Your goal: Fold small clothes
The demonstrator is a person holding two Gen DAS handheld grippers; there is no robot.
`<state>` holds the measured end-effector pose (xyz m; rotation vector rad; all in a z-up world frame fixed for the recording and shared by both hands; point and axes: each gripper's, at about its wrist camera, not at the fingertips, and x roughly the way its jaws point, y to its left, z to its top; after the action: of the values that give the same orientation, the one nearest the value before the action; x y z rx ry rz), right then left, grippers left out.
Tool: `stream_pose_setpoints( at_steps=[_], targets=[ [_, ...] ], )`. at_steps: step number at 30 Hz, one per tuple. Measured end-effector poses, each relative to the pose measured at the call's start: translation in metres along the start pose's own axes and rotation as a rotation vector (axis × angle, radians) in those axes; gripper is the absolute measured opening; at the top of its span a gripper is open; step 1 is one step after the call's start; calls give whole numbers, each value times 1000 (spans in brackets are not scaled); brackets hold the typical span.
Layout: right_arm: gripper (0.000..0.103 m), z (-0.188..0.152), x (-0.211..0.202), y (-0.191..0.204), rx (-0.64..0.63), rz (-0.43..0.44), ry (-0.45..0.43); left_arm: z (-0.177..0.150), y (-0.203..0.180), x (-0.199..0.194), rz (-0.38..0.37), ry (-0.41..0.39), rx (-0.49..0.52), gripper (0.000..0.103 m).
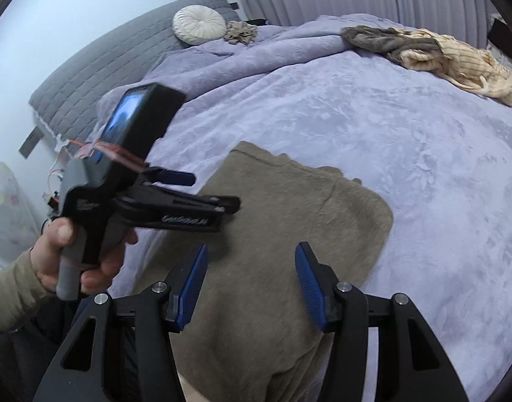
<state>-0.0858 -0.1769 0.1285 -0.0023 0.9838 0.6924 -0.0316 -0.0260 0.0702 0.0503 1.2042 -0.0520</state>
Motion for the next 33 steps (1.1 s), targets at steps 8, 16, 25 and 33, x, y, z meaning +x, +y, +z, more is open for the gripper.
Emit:
stream_pose_setpoints(
  at_steps=[8,16,25,33],
  targets=[
    [57,-52,27,-5,2,-47,101,-21,-6,-13,22,-26,11,81],
    [59,-53,13,-2,33,-65,75,-36,-16,-44,65,-75,20,81],
    [84,-26,-29,33,-2,-243,51,-48,-28,-89,-9,-98,-10,81],
    [84,-30,-23,49,-29,-355,102,-67,-22,-87,62,-84,-64,81]
  ],
)
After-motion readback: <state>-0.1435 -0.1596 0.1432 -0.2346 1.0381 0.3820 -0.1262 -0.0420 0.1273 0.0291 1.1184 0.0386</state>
